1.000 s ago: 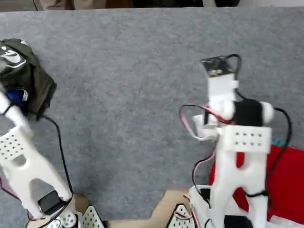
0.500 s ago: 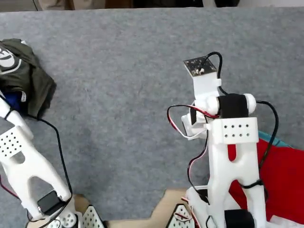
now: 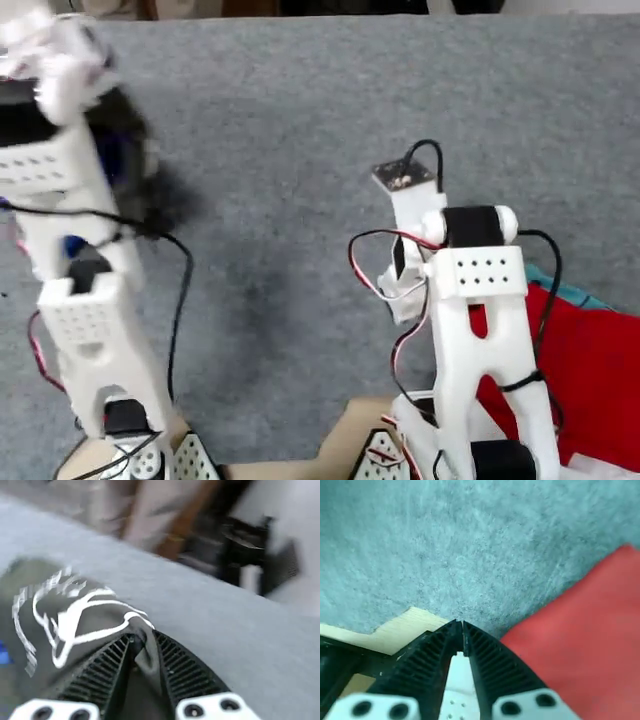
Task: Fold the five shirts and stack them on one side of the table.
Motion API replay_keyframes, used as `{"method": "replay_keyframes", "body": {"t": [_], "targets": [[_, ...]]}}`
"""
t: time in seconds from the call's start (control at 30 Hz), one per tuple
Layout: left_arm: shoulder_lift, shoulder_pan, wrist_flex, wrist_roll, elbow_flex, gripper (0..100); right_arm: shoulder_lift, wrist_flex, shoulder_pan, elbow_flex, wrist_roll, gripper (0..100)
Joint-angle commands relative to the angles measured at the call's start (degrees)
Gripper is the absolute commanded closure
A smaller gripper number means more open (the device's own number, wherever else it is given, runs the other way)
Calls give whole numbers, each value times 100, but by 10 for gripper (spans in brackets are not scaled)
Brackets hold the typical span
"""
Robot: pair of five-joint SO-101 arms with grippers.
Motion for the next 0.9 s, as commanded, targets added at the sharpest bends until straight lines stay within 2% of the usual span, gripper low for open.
{"method": "replay_keyframes", "body": {"t": [0.0,0.13,0.23,0.33,0.43,0.57,0.67,0.77,0.87], "targets": [[-1051,1143,62,18,879,981,-31,-114,84,145,255,994],[-1982,2479,62,-44,2963,977,13,-492,804,163,563,994],[-2563,3191,53,-747,4791,975,13,-826,1376,145,633,983],[-3011,3481,53,-1187,6426,937,13,-826,1508,154,589,878],[-3574,3446,53,-905,7560,822,13,-826,1376,154,615,726],[-4365,2374,44,-352,7851,710,13,-826,646,145,589,589],[-4708,1248,26,-387,7903,692,22,-809,-505,136,448,577],[-4690,88,-26,-598,8044,693,92,-905,-1833,-4,-97,577],[-4365,-1134,-914,-598,8844,696,611,-1073,-2598,-611,-589,577]]}}
